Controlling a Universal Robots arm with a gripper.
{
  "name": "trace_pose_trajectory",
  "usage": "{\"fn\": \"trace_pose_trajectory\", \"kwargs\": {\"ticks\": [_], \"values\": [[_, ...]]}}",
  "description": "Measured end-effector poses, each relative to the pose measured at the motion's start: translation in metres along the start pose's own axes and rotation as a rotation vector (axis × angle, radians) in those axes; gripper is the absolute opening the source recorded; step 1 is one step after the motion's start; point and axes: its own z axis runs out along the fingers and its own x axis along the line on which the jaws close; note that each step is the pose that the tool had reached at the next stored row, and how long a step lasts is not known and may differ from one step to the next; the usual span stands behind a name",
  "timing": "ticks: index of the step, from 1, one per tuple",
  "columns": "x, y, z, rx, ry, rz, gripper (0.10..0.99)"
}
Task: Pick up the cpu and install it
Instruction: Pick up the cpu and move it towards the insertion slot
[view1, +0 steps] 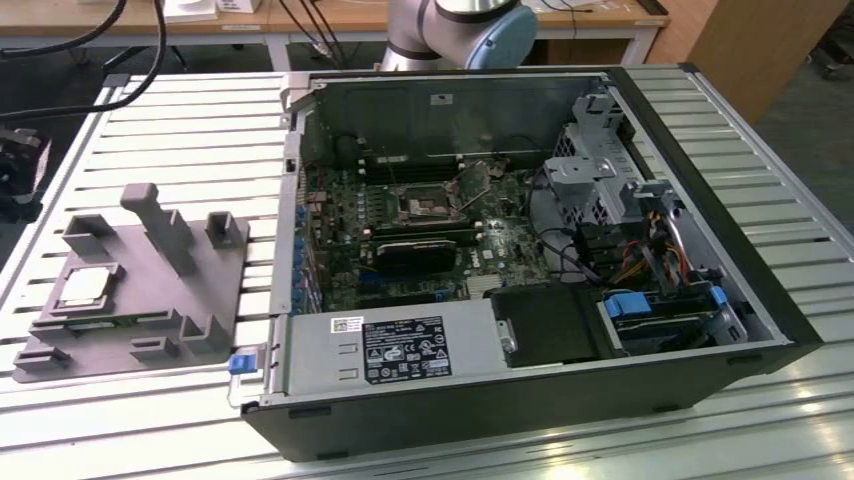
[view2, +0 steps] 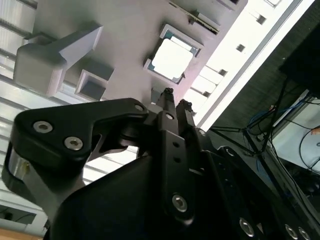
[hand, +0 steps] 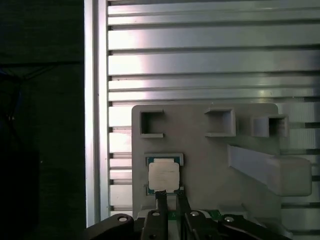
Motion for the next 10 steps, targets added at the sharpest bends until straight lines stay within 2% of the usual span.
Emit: {"fn": "trace_pose_trajectory", "kwargs": {"ticks": [2, 3, 5, 6, 9, 10], "values": [[0.0001, -0.0017, 0.0038, 0.0, -0.0001, -0.002, 0.29], [0.0, -0.0024, 0.0055, 0.0, -0.0001, -0.002, 0.29], [-0.0001, -0.0035, 0.009, 0.0, 0.0, -0.002, 0.408], [-0.0001, -0.004, 0.0109, 0.0, -0.0001, -0.002, 0.408], [-0.0003, -0.0049, 0.0162, 0.0, 0.0001, -0.003, 0.58], [-0.0004, -0.0051, 0.018, -0.001, 0.0001, -0.002, 0.58]]}}
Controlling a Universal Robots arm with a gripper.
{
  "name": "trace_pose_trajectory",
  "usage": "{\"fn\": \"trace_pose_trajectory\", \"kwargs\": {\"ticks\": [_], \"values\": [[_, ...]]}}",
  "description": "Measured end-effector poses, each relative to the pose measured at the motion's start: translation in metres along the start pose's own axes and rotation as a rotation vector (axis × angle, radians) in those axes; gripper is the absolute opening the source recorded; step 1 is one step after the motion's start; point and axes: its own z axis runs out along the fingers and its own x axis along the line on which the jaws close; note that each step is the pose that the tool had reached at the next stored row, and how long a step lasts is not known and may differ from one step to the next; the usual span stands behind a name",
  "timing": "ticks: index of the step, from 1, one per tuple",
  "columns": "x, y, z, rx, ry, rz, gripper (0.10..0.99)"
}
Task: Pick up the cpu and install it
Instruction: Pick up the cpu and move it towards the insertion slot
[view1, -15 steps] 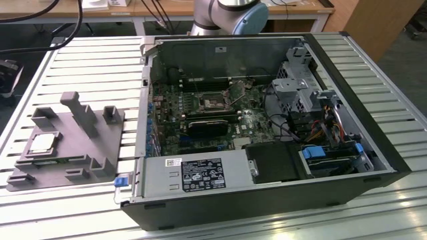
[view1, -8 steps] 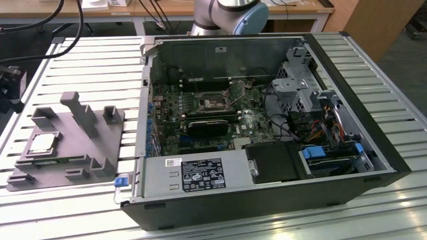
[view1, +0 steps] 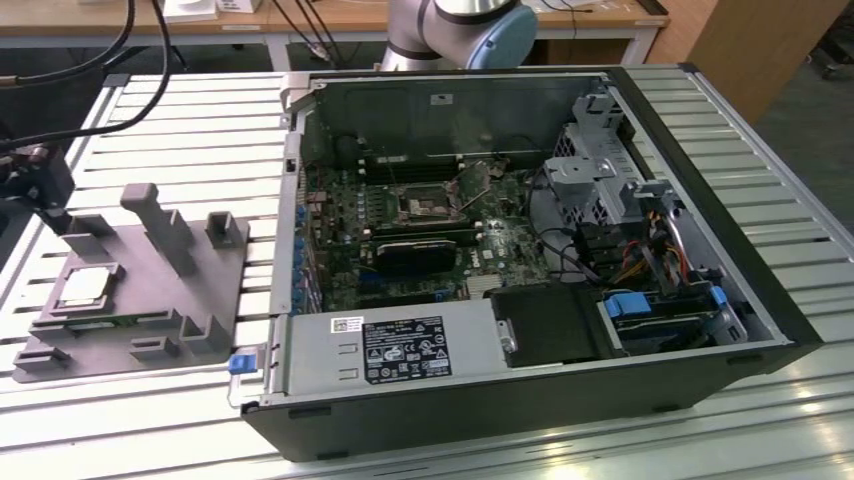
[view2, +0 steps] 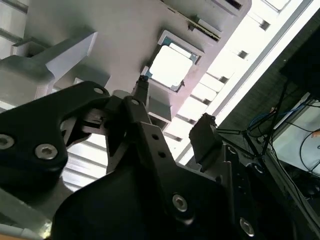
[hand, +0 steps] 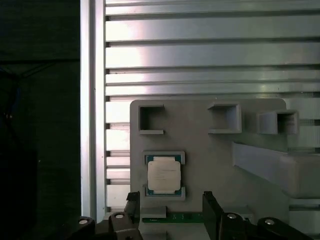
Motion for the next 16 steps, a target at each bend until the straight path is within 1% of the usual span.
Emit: {"fn": "trace_pose_trajectory", "kwargs": {"ticks": [1, 2, 4, 6, 7, 14, 16], "values": [[-0.0001, -0.0003, 0.002, -0.001, -0.0001, 0.0, 0.639], [-0.0001, -0.0007, 0.0038, -0.001, 0.0, -0.001, 0.639], [-0.0002, -0.0011, 0.0074, -0.002, 0.0, -0.002, 0.757], [-0.0002, -0.0013, 0.011, -0.002, -0.0001, -0.002, 0.757], [-0.0002, -0.0014, 0.0129, -0.002, 0.0, -0.003, 0.82], [0.0, -0.0019, 0.0255, -0.002, 0.0003, -0.003, 0.82], [0.0, -0.002, 0.029, -0.005, 0.0002, -0.004, 0.82]]}}
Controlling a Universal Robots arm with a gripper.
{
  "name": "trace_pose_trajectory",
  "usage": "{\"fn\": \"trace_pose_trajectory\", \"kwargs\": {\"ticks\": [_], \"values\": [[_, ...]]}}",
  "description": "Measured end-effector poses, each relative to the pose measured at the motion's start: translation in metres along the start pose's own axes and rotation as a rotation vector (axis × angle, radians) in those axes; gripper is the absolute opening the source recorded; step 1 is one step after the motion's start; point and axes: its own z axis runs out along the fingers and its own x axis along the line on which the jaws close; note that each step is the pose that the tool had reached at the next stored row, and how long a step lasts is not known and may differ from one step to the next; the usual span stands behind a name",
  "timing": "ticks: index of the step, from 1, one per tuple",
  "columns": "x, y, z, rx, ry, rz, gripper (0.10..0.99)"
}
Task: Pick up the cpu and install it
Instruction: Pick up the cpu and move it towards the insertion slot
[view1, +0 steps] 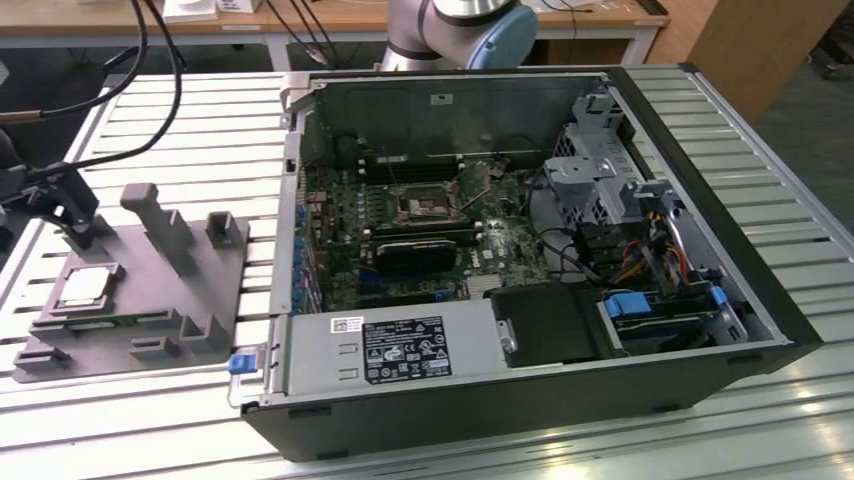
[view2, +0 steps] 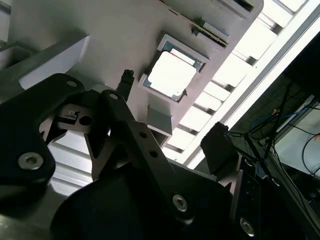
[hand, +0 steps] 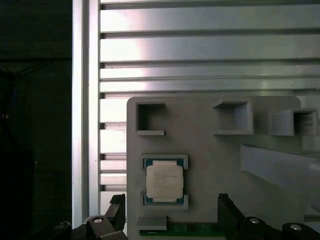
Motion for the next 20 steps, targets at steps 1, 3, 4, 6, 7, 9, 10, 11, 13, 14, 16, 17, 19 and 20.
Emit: {"fn": "trace_pose_trajectory", "kwargs": {"ticks": [1, 3, 4, 6, 7, 9, 10, 11, 13, 14, 16, 17, 19, 20], "values": [[0.0, -0.0001, 0.0017, -0.003, 0.0002, 0.0, 0.82], [0.0006, -0.0005, 0.0052, -0.006, 0.0006, -0.003, 0.82], [0.0008, -0.0007, 0.0071, -0.007, 0.0006, -0.01, 0.82], [0.001, -0.0011, 0.0106, -0.007, 0.0021, -0.02, 0.82], [0.0009, -0.0012, 0.0125, -0.007, 0.0035, -0.02, 0.82], [0.0008, -0.0014, 0.0162, -0.007, 0.0054, -0.02, 0.82], [0.0008, -0.0014, 0.0179, -0.007, 0.0062, -0.019, 0.82], [0.0007, -0.0015, 0.0197, -0.007, 0.0068, -0.019, 0.82], [0.0006, -0.0017, 0.0235, -0.007, 0.0091, -0.019, 0.82], [0.0006, -0.0018, 0.0253, -0.007, 0.01, -0.019, 0.82], [0.0005, -0.002, 0.0289, -0.007, 0.0108, -0.019, 0.82], [0.0005, -0.0021, 0.0307, -0.007, 0.0108, -0.019, 0.82], [0.0004, -0.0022, 0.0342, -0.007, 0.0109, -0.019, 0.82], [0.0003, -0.0023, 0.0361, -0.007, 0.0109, -0.019, 0.82]]}}
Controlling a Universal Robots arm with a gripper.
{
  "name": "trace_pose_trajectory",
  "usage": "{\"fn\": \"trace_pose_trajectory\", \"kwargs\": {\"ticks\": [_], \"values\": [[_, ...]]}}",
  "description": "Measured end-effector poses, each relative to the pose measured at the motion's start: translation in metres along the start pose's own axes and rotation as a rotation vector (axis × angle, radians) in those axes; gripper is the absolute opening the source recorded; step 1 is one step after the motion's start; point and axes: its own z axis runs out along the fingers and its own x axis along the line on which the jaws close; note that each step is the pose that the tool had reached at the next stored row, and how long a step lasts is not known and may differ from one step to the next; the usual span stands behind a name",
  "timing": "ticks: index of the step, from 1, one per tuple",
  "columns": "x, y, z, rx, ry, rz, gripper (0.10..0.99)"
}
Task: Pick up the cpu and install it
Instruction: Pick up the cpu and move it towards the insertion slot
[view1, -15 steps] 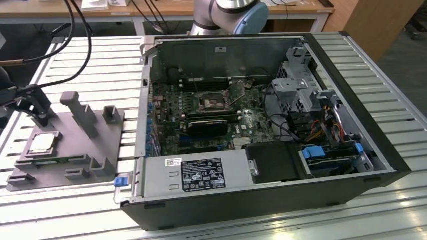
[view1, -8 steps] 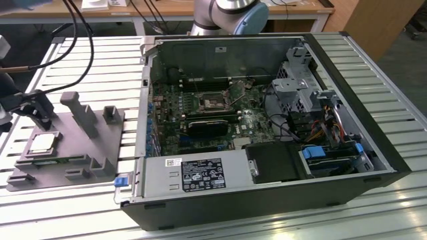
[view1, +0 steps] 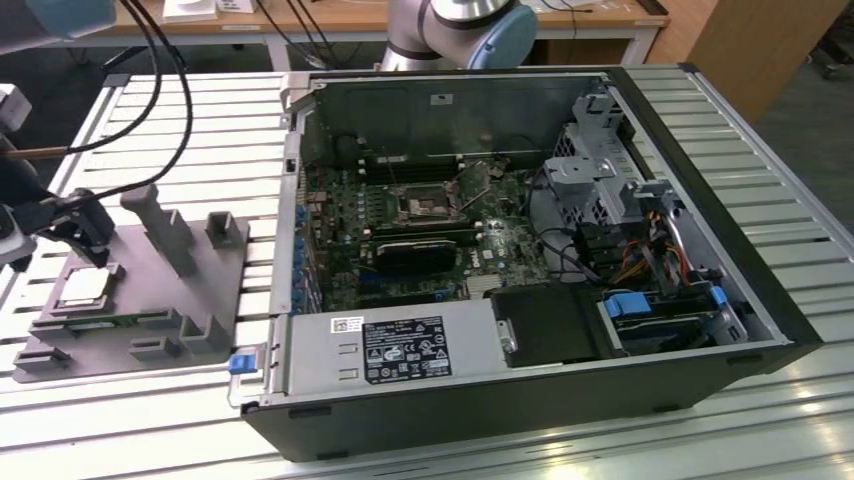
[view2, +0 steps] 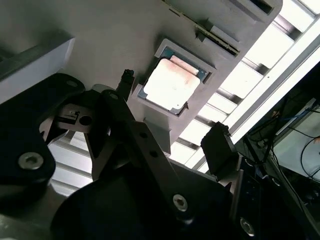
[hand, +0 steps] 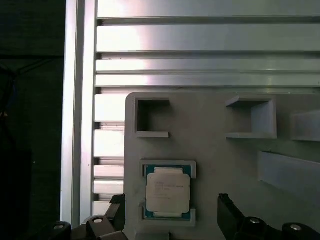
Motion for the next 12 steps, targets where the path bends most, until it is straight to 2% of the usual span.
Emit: {"fn": "trace_pose_trajectory", "kwargs": {"ticks": [12], "values": [[-0.0007, -0.0011, 0.0199, 0.002, -0.0004, 0.006, 0.82]]}}
